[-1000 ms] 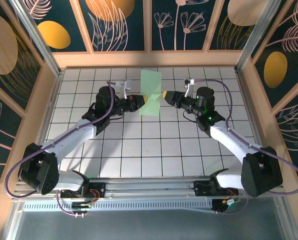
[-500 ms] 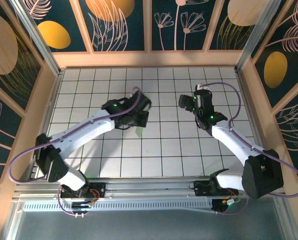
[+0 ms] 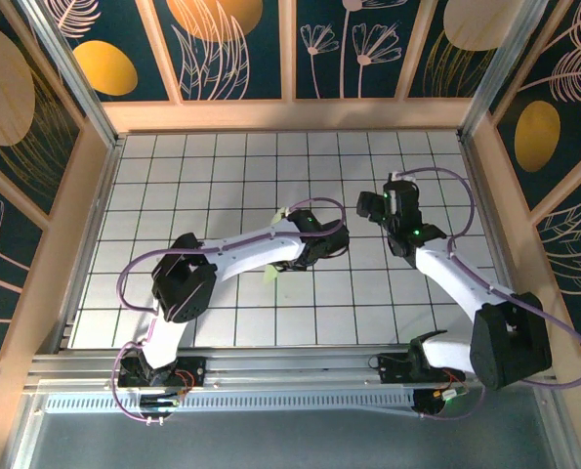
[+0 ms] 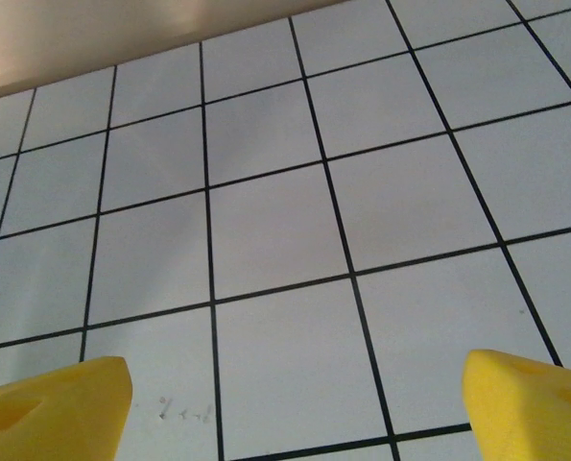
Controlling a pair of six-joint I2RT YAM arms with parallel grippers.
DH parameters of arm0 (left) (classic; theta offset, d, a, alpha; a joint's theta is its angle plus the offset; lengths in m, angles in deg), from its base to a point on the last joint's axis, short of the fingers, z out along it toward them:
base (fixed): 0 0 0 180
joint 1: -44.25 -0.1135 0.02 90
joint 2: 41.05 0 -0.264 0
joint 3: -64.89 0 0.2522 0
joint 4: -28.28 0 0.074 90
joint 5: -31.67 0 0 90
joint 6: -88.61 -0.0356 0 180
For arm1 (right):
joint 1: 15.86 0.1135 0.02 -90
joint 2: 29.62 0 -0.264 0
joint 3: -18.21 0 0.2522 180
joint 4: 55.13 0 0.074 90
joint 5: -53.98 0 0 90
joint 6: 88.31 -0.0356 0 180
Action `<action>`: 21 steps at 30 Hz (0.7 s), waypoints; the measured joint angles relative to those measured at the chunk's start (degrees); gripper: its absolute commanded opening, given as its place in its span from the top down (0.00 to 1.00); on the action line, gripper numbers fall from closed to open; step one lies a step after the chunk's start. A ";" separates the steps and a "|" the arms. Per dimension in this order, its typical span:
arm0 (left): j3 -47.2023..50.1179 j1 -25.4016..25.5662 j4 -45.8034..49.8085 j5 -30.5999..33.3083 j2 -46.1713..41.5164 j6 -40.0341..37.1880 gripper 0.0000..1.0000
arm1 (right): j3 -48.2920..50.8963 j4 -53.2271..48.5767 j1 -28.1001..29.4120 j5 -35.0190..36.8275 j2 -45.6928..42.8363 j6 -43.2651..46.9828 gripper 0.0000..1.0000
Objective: Fold a paper plane with a square sheet of paper (fold left side to right side)
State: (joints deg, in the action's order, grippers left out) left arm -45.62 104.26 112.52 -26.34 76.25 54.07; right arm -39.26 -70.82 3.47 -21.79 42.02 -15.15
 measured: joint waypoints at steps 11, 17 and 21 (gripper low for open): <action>0.96 -0.37 -12.15 -7.56 2.56 -1.51 0.52 | 0.76 0.00 -1.97 -4.33 -1.16 -0.15 0.11; 4.98 -2.86 -22.95 -15.61 -0.42 -3.69 0.41 | 0.76 -0.37 -3.74 -10.14 -1.14 -0.63 0.13; 14.27 -7.89 -34.14 -22.47 -9.35 -4.87 0.39 | 0.74 -1.84 -4.98 -18.14 -0.92 -2.40 0.28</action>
State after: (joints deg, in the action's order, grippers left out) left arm -31.34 96.37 78.38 -48.81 66.90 49.20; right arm -38.51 -72.66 -1.51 -39.93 41.10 -17.56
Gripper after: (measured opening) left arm 0.609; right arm 0.794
